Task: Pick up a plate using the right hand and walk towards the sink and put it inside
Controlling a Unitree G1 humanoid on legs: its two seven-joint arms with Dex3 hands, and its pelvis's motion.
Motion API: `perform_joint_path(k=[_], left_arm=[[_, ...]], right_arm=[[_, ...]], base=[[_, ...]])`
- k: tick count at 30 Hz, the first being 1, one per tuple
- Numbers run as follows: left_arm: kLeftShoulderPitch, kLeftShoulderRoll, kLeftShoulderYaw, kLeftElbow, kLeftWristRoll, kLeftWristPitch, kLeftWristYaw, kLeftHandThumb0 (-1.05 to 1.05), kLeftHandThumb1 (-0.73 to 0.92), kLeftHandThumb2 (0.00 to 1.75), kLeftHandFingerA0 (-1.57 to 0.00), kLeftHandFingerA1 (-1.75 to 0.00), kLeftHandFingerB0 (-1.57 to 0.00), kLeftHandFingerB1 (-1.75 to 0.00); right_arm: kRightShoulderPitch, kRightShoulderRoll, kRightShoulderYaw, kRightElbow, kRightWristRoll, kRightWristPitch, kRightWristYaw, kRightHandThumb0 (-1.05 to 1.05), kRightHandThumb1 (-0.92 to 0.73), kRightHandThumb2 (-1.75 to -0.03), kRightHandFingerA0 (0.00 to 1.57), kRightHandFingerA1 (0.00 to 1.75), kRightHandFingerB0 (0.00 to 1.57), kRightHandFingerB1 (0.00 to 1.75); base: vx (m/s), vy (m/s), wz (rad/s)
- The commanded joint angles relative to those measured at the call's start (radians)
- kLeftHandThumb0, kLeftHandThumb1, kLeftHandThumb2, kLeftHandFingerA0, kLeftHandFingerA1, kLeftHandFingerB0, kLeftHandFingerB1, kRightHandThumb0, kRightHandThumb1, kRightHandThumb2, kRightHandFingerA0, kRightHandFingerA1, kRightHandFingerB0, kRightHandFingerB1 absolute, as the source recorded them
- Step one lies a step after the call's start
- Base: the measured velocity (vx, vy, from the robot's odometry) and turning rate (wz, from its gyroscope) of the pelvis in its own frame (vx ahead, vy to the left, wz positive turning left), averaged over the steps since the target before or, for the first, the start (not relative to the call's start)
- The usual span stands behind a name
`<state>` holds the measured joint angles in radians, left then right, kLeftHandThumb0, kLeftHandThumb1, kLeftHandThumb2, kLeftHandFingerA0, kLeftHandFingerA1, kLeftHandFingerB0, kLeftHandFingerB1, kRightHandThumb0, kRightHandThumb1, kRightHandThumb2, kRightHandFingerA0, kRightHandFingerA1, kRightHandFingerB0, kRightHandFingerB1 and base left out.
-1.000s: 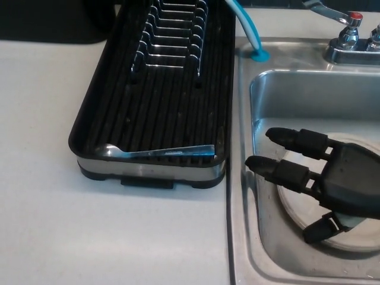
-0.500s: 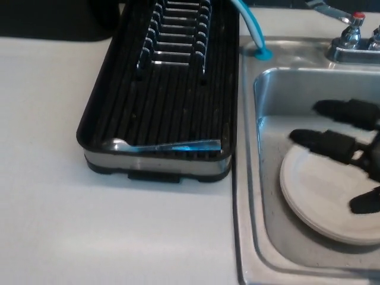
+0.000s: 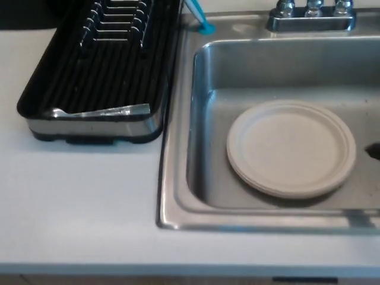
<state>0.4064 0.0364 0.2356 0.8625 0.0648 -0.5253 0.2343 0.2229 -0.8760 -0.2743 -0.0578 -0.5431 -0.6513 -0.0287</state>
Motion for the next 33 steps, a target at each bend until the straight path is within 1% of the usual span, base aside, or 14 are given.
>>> perform_joint_path(k=[1,3,5,9,10,18,19,22,23,25,26,30,31,33], left_arm=[[0.029,0.054,0.025,0.05,-0.01,-0.066,0.021,0.08,0.83,1.5,-1.51,-1.49,-1.42,-1.42],[0.028,0.054,0.025,0.051,-0.01,-0.066,0.021,0.08,0.83,1.5,-1.51,-1.49,-1.42,-1.42],[0.037,0.058,0.028,0.027,-0.008,-0.067,0.029,0.12,0.79,1.51,-1.57,-1.54,-1.5,-1.47],[0.038,0.058,0.029,0.024,-0.007,-0.066,0.03,0.12,0.79,1.51,-1.57,-1.54,-1.5,-1.47],[0.037,0.067,0.025,0.028,0.003,-0.079,0.034,0.2,0.52,1.75,-1.35,-1.66,-1.19,-1.51],[-0.001,0.064,0.031,0.06,-0.018,-0.072,0.007,0.17,0.52,1.75,-1.39,-1.64,-1.22,-1.47],[-0.003,0.066,0.015,0.063,0.009,-0.062,0.028,0.18,0.52,1.75,-1.36,-1.61,-1.21,-1.45],[-0.003,0.067,0.013,0.065,0.012,-0.062,0.03,0.18,0.52,1.75,-1.36,-1.61,-1.21,-1.45],[-0.002,0.069,0.011,0.065,0.016,-0.068,0.03,0.09,0.74,1.44,-1.51,-1.46,-1.43,-1.39],[0.001,0.072,0.006,0.066,0.022,-0.077,0.03,0.09,0.74,1.44,-1.51,-1.46,-1.43,-1.39],[0.008,0.07,0.009,0.052,0.019,-0.064,0.034,0.1,0.75,1.45,-1.5,-1.45,-1.41,-1.38],[0.011,0.07,0.01,0.049,0.018,-0.059,0.037,0.1,0.75,1.45,-1.5,-1.45,-1.41,-1.38],[0.003,0.066,0.017,0.063,0.004,-0.063,0.029,0.18,0.53,1.75,-1.35,-1.65,-1.21,-1.49],[-0.01,0.059,0.029,0.086,-0.017,-0.07,0.016,0.18,0.53,1.75,-1.35,-1.65,-1.21,-1.49]], right_arm=[[0.808,0.37,-1.005,-0.241,0.65,-0.266,0.089,-0.3,-0.7,-0.61,0.73,0.49,0.43,0.38],[0.825,0.372,-1.004,-0.237,0.651,-0.272,0.071,-0.3,-0.7,-0.61,0.73,0.49,0.43,0.38],[0.743,0.364,-1.141,0.007,0.528,-0.287,-0.097,-0.29,-0.69,-0.6,0.76,0.44,0.48,0.38],[0.748,0.364,-1.154,0.034,0.519,-0.291,-0.122,-0.29,-0.69,-0.6,0.76,0.44,0.48,0.38],[0.742,0.34,-1.216,0.077,0.548,-0.277,-0.139,-0.27,-0.69,-0.61,0.81,0.45,0.48,0.37],[0.79,0.286,-1.422,0.068,0.724,-0.159,-0.111,-0.24,-0.68,-0.6,0.76,0.44,0.52,0.4],[0.781,0.241,-1.477,0.159,0.672,-0.157,-0.16,-0.28,-0.66,-0.6,0.88,0.47,0.55,0.41],[0.78,0.234,-1.488,0.174,0.67,-0.16,-0.157,-0.28,-0.66,-0.6,0.88,0.47,0.55,0.41],[0.769,0.234,-1.483,0.194,0.643,-0.145,-0.173,-0.4,-0.51,-0.85,0.91,0.68,0.54,0.57],[0.751,0.233,-1.476,0.224,0.602,-0.124,-0.194,-0.4,-0.51,-0.85,0.91,0.68,0.54,0.57],[0.728,0.257,-1.444,0.228,0.589,-0.063,-0.198,-0.32,-0.64,-0.61,1.01,0.51,0.61,0.42],[0.705,0.261,-1.445,0.238,0.581,-0.042,-0.179,-0.32,-0.64,-0.61,1.01,0.51,0.61,0.42],[0.647,0.259,-1.367,0.333,0.531,-0.086,-0.203,-0.28,-0.65,-0.6,0.97,0.49,0.58,0.4],[0.558,0.251,-1.251,0.486,0.455,-0.16,-0.241,-0.28,-0.65,-0.6,0.97,0.49,0.58,0.4]], base=[[-0.2,0.05,0.08],[-0.23,0.099,0.02],[-0.28,0.179,0.01],[-0.33,0.332,0.02],[-0.33,0.326,0.03],[-0.28,0.065,-0.02],[-0.27,-0.068,-0.01],[-0.31,-0.106,-0.02],[-0.23,-0.273,-0.2],[-0.25,-0.226,-0.19],[-0.2,-0.076,-0.11],[-0.18,-0.031,-0.08],[-0.15,0.027,-0.03],[-0.13,0.066,0.0]])
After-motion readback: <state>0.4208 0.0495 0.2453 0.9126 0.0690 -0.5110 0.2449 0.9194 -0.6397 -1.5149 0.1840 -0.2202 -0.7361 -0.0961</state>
